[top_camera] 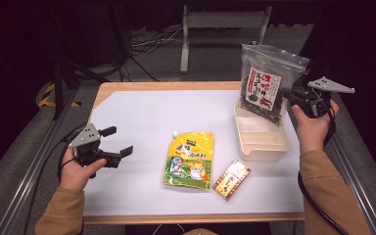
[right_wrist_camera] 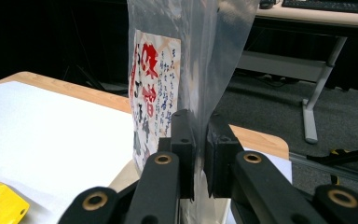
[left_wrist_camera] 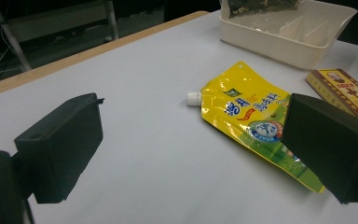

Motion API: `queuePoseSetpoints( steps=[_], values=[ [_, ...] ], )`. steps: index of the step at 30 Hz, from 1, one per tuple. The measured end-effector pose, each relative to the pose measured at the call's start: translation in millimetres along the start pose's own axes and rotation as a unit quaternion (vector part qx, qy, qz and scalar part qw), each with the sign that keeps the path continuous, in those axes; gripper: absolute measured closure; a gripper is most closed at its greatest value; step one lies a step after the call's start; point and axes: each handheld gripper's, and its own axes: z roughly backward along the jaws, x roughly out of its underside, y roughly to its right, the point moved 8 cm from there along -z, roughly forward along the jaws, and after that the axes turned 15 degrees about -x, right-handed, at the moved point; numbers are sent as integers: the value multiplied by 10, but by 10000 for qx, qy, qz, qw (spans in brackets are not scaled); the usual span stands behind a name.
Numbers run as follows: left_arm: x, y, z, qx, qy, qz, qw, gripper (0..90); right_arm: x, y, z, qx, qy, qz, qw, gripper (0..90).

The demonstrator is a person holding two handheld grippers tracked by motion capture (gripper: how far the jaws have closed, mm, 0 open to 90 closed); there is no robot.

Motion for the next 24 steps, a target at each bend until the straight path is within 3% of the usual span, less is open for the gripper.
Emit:
queuePoseSetpoints(
  steps=[11, 15, 24],
  values=[
    [9, 49, -65, 81, -105, -17, 9999, 62, 170, -19, -49, -108, -165, -130, 9997, 822],
    [13, 57, -98, 87, -141, -42, 9999, 67, 193, 15, -24, -72, -161, -272, 9995, 784],
    [-16, 93, -164, 166, -148, -86, 9997, 67, 228, 49, 54, -19, -196, -350, 9992, 731]
  ],
)
